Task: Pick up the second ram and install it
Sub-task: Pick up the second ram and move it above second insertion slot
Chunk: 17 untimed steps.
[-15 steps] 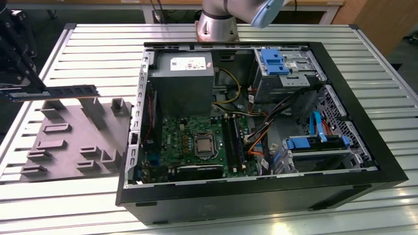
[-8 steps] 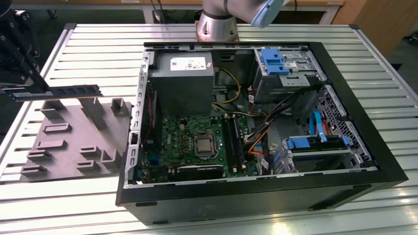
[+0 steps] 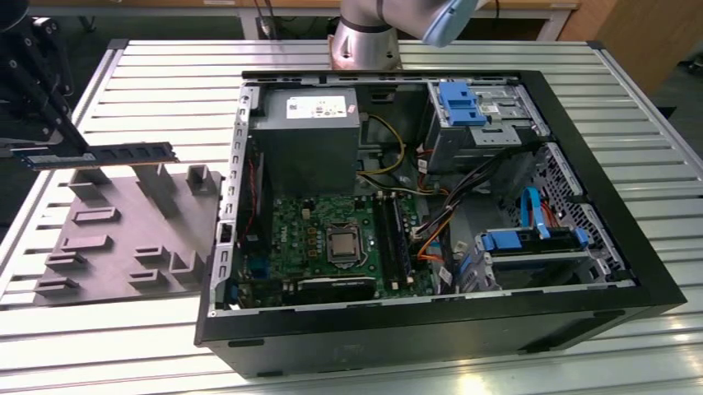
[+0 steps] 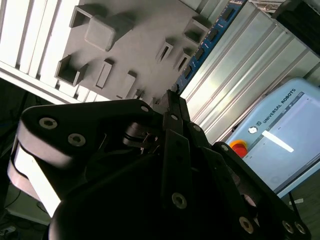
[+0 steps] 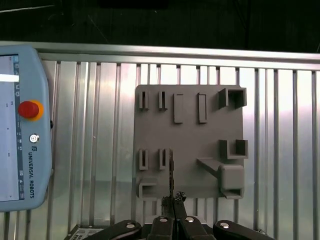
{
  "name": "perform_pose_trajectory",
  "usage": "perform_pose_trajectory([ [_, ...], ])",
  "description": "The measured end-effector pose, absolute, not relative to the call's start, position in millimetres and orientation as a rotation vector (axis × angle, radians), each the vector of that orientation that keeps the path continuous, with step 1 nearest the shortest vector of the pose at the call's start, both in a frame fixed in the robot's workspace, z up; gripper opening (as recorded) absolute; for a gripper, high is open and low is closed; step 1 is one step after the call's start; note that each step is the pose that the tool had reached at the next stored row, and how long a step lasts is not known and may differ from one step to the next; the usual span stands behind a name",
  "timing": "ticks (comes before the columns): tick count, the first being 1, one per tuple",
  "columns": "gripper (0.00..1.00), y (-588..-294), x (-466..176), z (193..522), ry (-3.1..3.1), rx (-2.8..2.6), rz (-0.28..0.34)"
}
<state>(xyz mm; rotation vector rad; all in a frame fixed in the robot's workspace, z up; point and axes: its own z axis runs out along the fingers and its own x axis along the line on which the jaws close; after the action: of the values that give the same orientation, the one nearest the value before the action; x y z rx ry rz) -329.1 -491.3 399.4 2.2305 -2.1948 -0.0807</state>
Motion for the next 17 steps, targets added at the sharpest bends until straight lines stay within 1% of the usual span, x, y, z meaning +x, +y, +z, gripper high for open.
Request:
perform_pose_trajectory([
  [17,0.12,-491,-317,399,-2.195,2.23,-0.081],
])
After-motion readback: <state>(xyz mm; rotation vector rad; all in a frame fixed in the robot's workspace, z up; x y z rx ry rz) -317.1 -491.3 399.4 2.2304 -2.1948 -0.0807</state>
